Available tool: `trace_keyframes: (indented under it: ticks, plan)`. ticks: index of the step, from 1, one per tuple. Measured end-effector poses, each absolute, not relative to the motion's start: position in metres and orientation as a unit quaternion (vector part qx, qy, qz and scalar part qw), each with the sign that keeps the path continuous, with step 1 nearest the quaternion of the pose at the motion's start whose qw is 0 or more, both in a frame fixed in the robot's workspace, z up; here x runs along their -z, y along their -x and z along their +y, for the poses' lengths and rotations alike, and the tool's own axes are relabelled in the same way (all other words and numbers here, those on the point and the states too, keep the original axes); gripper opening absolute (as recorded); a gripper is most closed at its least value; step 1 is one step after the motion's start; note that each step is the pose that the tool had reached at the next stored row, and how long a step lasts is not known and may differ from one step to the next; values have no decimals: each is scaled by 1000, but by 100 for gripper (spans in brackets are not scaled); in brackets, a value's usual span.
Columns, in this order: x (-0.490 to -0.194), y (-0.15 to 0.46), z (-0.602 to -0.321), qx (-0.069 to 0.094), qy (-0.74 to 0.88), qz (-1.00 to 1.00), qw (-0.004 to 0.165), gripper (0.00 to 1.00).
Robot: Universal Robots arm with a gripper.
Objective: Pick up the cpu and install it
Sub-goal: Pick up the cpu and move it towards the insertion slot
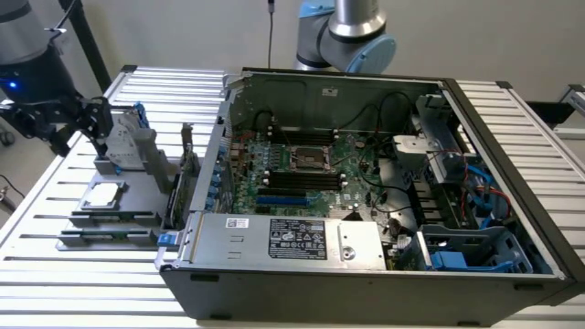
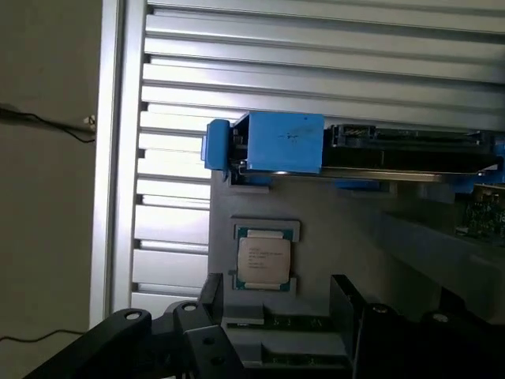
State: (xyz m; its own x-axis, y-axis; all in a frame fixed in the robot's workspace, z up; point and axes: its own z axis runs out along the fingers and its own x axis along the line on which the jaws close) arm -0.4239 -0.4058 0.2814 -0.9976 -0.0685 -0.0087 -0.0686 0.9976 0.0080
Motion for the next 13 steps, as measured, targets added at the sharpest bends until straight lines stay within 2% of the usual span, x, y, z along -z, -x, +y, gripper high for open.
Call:
trace_keyframes:
  ticks: [13]
  plan:
    - [-258, 422, -410, -4, 34, 999, 0, 65]
